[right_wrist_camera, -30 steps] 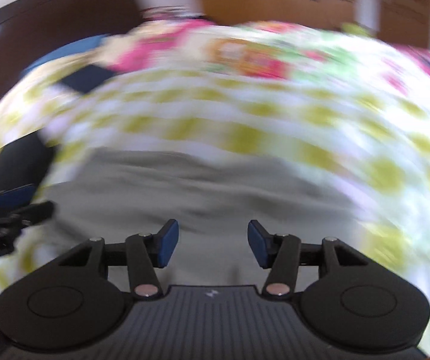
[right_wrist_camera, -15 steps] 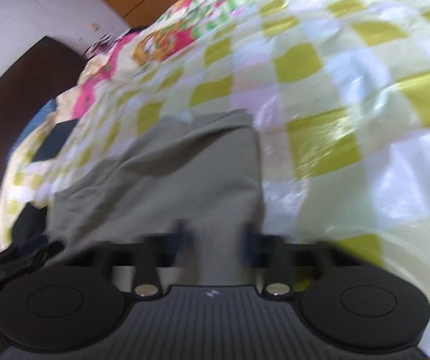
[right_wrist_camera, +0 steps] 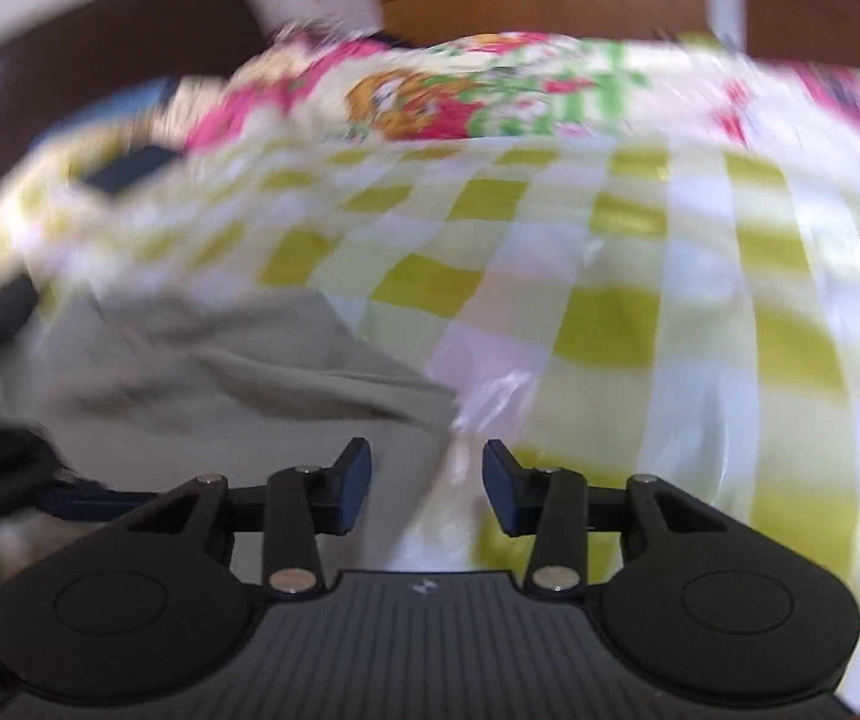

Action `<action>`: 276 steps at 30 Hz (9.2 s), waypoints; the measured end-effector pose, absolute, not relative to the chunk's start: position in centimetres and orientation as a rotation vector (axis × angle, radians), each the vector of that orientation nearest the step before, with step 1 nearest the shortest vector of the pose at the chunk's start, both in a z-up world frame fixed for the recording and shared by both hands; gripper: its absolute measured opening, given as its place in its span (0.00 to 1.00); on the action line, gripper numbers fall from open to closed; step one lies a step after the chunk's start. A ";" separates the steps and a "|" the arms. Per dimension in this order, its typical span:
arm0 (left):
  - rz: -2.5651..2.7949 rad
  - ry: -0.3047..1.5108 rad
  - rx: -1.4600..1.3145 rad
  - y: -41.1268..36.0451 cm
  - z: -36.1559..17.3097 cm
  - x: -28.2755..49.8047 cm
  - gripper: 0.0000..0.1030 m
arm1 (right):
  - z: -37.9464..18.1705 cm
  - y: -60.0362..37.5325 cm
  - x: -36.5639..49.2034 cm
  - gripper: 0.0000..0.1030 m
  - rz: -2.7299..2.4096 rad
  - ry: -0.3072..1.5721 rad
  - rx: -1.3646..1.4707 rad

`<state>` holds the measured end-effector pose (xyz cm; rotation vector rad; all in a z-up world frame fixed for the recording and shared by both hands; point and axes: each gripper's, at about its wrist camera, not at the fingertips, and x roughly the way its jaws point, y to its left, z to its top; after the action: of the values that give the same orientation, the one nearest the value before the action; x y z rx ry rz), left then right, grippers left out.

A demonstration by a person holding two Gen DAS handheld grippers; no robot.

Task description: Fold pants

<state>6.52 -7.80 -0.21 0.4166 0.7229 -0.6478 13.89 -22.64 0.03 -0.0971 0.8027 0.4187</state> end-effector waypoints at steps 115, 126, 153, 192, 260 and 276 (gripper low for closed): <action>-0.718 0.833 0.326 -7.6 -2.4 6.9 0.79 | -4.5 -29.5 20.3 0.02 0.457 0.834 0.793; -0.716 0.815 0.295 -7.3 -2.6 7.0 0.79 | -4.0 -29.2 14.7 0.16 0.511 0.972 0.618; -0.723 0.818 0.288 -7.5 -2.6 7.1 0.80 | -5.1 -29.3 15.9 0.08 0.456 0.873 0.578; -0.738 0.804 0.275 -7.2 -3.0 7.3 0.82 | -5.9 -33.1 21.3 0.07 0.444 0.835 0.962; -0.304 0.717 0.200 -1.4 -0.8 7.0 0.92 | 6.6 -27.1 8.7 0.06 0.382 0.847 0.656; -0.376 0.756 -0.099 7.9 0.3 3.1 0.92 | 4.1 -1.5 13.8 0.08 0.548 1.003 -0.001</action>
<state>3.07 7.86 0.32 -0.0989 0.7561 -0.3759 13.78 -1.55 4.14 -0.0012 1.0031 0.5477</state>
